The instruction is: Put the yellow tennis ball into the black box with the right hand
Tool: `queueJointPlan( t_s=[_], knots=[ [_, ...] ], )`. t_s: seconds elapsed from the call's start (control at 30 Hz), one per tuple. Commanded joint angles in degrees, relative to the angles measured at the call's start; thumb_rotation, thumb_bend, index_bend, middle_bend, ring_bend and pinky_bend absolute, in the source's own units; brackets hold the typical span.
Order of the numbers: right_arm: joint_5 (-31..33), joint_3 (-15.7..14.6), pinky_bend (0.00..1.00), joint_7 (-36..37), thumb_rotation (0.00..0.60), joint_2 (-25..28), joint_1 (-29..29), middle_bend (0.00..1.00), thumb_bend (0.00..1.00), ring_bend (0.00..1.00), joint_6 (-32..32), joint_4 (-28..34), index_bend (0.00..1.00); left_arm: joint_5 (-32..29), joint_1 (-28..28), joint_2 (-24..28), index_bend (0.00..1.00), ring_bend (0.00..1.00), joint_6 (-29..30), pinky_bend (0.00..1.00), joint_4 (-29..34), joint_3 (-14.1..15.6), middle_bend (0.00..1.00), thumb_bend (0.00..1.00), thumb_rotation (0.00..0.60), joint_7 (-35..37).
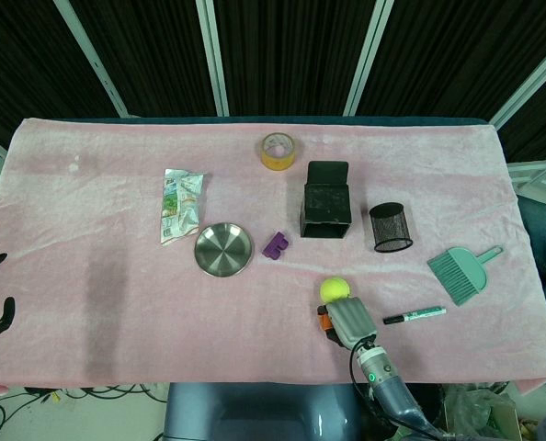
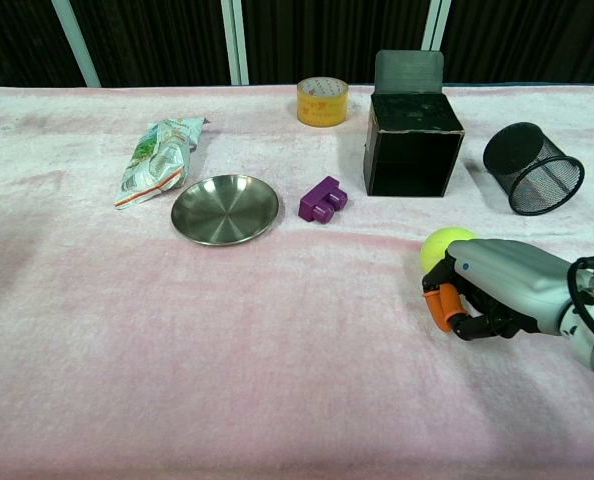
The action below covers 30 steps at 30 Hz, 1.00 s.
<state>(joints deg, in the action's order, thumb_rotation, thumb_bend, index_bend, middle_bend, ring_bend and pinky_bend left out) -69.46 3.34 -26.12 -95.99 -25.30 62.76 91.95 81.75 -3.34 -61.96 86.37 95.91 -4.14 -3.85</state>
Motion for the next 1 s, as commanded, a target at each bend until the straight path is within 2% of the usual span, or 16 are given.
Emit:
queueJointPlan(
  t_s=[0.03,1.0],
  knots=[
    [0.1,0.1,1.00,0.0,0.600,0.0,0.0,0.87,0.75,0.87,0.0,-0.1,1.00,0.0,0.0,0.0,0.13,0.02,0.0,0.00,0.0,0.0,0.07,0.48,0.600,0.0],
    [0.0,-0.4,1.00,1.2,0.600,0.1,-0.3,0.87,0.75,0.88,0.0,-0.6,1.00,-0.3,0.0,-0.1,0.13,0.02,-0.1,0.00,0.1,0.0,0.07,0.48,0.600,-0.4]
  ],
)
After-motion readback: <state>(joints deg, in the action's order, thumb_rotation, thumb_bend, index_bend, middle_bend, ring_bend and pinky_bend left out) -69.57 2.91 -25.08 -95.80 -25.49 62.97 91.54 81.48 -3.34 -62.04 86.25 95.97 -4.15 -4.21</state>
